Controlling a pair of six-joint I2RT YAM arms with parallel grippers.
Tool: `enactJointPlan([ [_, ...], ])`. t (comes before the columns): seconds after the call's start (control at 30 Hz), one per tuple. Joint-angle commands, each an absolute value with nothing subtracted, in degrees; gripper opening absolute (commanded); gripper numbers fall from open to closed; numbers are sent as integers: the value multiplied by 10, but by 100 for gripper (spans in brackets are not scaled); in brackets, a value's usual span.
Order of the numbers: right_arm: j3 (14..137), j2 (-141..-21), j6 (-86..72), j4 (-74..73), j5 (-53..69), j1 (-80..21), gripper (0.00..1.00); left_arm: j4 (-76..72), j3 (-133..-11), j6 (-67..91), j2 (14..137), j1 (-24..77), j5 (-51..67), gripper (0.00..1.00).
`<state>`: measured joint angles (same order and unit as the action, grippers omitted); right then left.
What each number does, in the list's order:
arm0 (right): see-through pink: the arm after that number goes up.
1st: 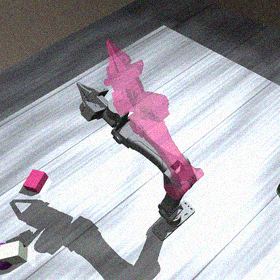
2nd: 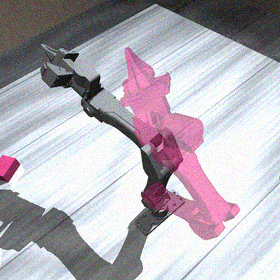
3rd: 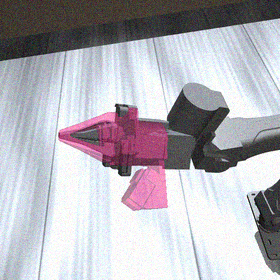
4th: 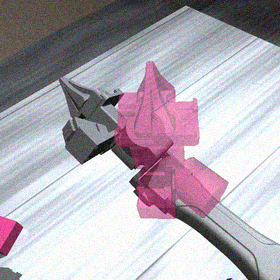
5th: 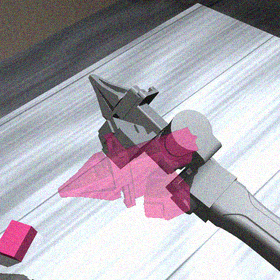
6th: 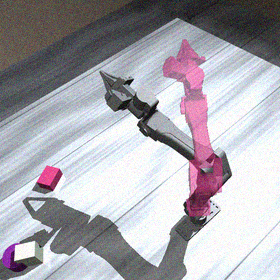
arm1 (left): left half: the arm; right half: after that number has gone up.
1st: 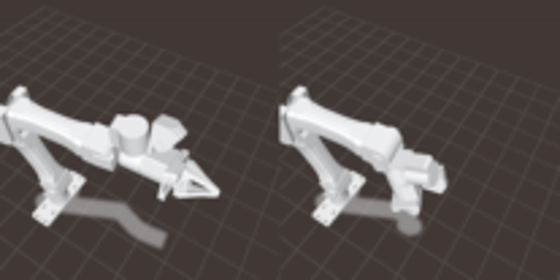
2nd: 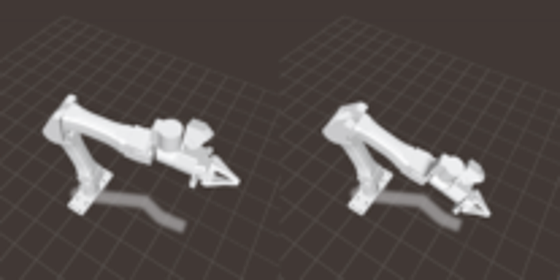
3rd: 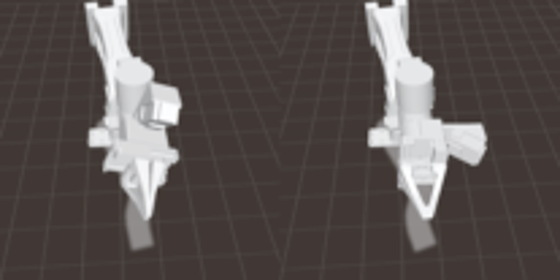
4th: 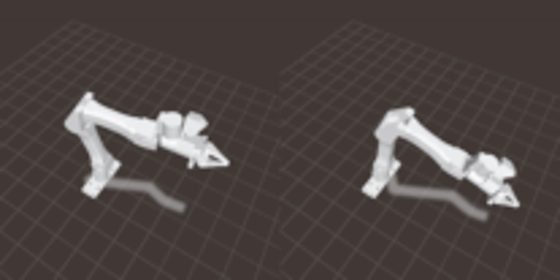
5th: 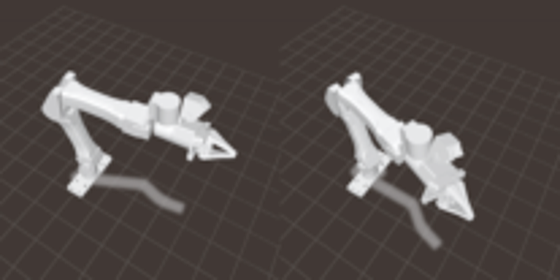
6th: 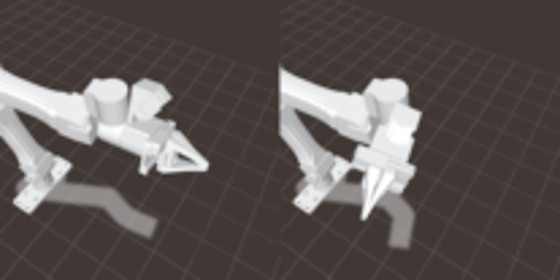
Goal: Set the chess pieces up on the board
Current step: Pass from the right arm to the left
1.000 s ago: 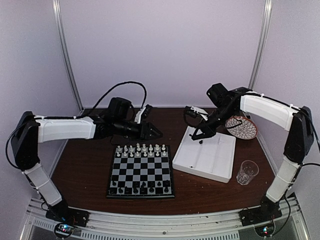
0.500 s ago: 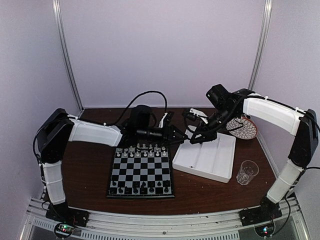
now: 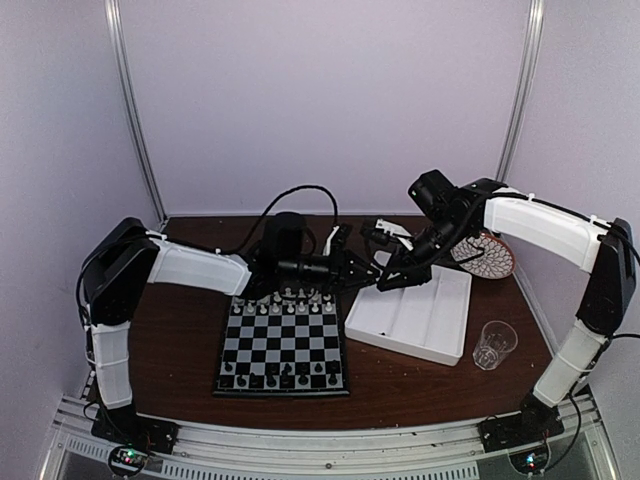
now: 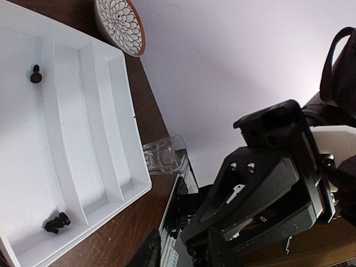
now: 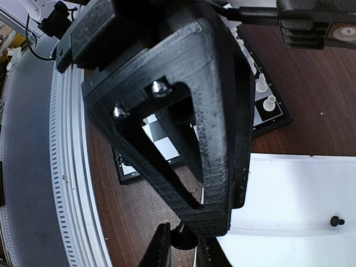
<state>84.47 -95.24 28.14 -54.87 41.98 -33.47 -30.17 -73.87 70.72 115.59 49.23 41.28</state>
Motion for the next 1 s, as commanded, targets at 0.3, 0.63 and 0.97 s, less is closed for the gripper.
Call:
enactJointPlan([
  [0.3,863,-967,281,-548,400,-339,11,-369,-744,744,1164,496,436,24],
  [0.63,865,-968,268,-537,386,-338,10,-384,-736,765,1166,496,434,24],
  [0.97,860,-962,263,-532,385,-338,10,-376,-732,766,1168,495,424,27],
])
